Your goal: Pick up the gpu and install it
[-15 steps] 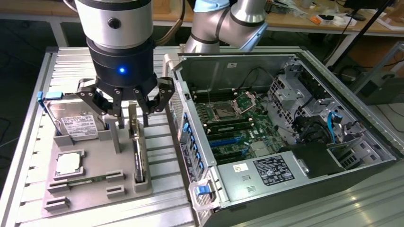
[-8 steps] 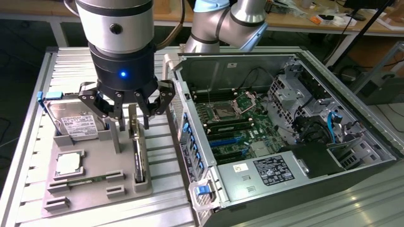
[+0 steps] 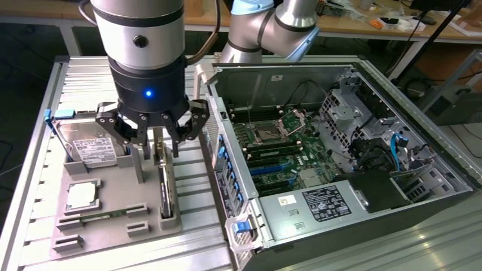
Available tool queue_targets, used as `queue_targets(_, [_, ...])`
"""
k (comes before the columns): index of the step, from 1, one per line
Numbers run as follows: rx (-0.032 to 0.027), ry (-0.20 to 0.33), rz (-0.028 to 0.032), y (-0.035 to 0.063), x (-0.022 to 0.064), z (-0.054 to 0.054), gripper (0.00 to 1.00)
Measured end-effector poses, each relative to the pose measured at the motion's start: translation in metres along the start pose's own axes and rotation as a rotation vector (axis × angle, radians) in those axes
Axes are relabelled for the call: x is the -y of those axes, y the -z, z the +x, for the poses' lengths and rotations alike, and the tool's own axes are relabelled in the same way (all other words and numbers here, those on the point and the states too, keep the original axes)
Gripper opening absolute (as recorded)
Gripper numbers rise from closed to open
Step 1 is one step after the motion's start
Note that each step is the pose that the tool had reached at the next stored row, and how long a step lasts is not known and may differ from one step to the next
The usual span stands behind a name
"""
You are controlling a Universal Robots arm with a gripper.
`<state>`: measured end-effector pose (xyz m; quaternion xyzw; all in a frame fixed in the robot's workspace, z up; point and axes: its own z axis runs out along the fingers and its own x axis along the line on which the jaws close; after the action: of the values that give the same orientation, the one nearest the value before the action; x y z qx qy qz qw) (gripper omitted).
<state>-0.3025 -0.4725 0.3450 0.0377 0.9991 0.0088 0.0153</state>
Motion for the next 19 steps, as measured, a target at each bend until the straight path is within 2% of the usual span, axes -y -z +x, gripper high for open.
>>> queue_targets(19, [0.0009,0.000,0.0118,-0.0113,0.0016,-0.002,0.47])
